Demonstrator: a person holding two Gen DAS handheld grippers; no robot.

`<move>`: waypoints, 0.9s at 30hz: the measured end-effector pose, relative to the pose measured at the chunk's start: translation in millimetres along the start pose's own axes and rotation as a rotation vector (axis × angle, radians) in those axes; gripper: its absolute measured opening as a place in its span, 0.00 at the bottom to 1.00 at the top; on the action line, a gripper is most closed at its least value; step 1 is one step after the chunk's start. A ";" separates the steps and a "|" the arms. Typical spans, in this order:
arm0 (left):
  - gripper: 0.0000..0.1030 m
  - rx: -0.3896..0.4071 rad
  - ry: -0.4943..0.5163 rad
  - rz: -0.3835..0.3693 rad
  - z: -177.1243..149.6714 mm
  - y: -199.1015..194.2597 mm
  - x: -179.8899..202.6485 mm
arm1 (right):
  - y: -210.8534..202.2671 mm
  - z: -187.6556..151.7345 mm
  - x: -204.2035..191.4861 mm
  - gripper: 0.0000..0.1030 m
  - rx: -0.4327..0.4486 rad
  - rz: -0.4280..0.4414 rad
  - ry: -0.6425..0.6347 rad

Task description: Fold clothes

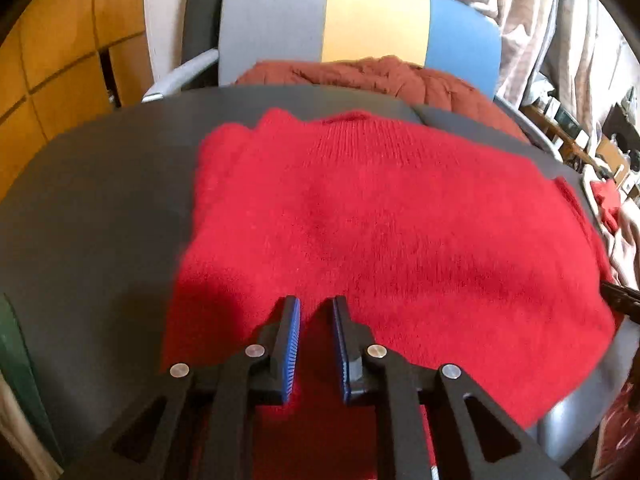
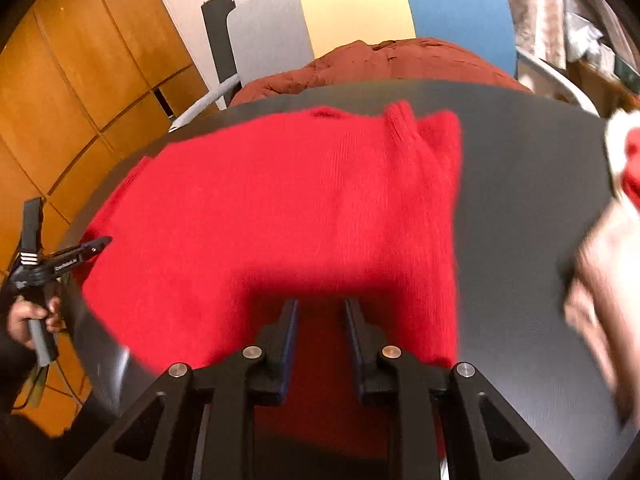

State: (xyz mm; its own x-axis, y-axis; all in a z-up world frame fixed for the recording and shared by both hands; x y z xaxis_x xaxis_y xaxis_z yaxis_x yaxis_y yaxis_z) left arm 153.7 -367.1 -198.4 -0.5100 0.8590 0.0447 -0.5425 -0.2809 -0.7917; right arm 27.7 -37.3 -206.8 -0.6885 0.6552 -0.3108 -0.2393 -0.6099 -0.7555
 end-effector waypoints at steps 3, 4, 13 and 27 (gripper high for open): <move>0.16 -0.026 -0.039 -0.009 -14.0 -15.0 -9.6 | -26.1 -25.9 4.2 0.23 0.000 0.058 0.053; 0.16 -0.031 -0.032 0.000 -16.9 -18.8 -11.4 | -34.7 -33.7 4.4 0.23 -0.006 0.070 0.055; 0.19 0.095 -0.045 -0.154 8.4 -51.0 25.5 | -86.1 -55.9 34.3 0.40 0.083 0.066 0.141; 0.19 0.010 0.313 -0.427 18.1 -26.7 179.0 | -60.9 -52.2 27.7 0.06 -0.026 0.032 0.006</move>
State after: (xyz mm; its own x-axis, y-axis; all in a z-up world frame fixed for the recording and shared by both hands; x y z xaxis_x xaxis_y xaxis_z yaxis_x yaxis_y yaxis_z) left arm 64.8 -213.6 -158.3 -0.0193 0.9841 0.1768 -0.6652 0.1194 -0.7370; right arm 58.9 41.2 -199.5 -0.6913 0.6382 -0.3388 -0.1994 -0.6191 -0.7596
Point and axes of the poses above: each gripper's, at about its wrist camera, not at the fingertips, and y roughly the way its jaws point, x to its right, z to its top, the point moved 4 cm from there along y, roughly the way its jaws point, and after that the axes turned 3 degrees about y, right-handed, at the moved point
